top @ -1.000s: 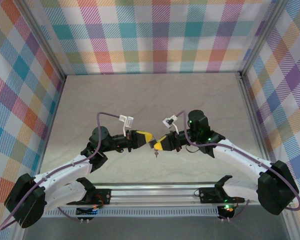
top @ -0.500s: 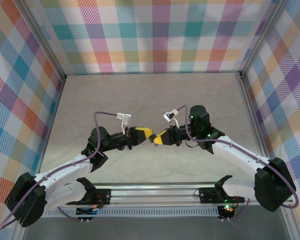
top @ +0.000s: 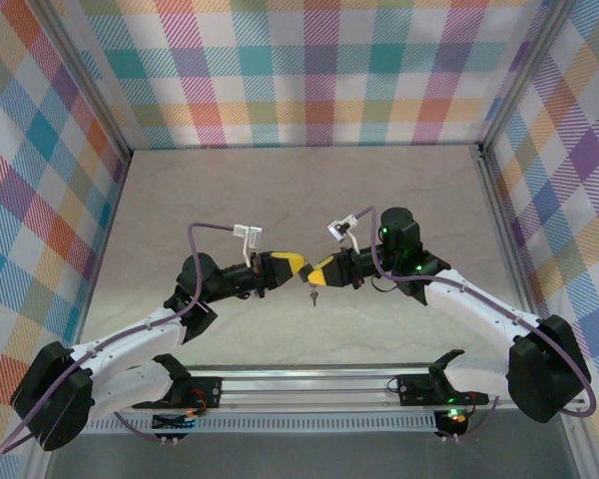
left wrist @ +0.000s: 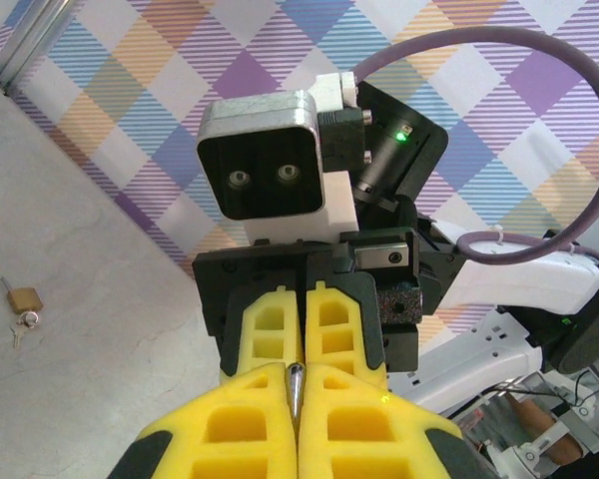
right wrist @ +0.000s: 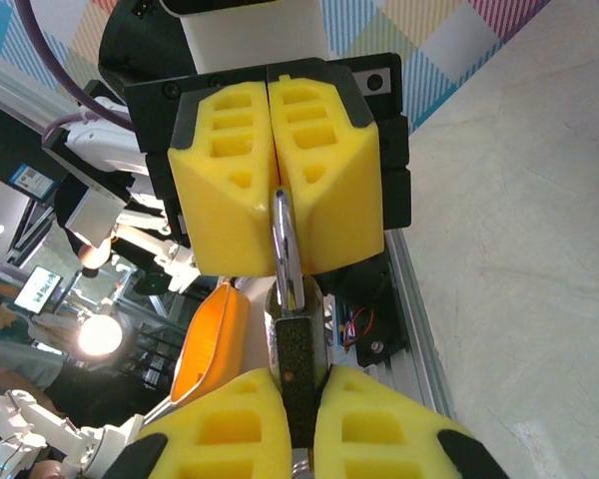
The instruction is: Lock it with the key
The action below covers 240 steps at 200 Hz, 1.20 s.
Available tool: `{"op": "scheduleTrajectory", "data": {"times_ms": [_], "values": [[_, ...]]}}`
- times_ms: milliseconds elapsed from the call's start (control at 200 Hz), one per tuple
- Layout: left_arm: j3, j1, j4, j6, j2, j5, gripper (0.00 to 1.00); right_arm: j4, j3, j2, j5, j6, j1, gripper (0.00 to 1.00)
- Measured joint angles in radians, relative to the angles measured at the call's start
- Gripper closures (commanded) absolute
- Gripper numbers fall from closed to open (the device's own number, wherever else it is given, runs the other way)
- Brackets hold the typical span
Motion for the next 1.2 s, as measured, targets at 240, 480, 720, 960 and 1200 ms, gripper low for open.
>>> {"op": "scheduleTrajectory", "data": {"times_ms": [240, 480, 720, 960, 1200], "values": [[0.0, -0.013, 0.026, -0.001, 0.004, -0.045, 1.0, -0.011, 0.021, 0.002, 0.0, 0.002, -0.016, 1.0], [0.0, -0.017, 0.024, 0.007, -0.006, -0.078, 1.0, 0.016, 0.029, 0.014, -0.006, 0.02, -0.023, 1.0], [0.012, -0.025, -0.016, 0.038, -0.021, -0.101, 1.0, 0.023, 0.029, 0.013, 0.001, 0.019, -0.024, 1.0], [0.017, -0.03, -0.034, 0.053, -0.023, -0.113, 1.0, 0.024, 0.017, 0.0, 0.017, 0.016, -0.024, 0.96], [0.022, -0.035, -0.038, 0.061, -0.023, -0.119, 1.0, 0.025, 0.007, -0.019, 0.039, 0.008, -0.024, 0.87]]}}
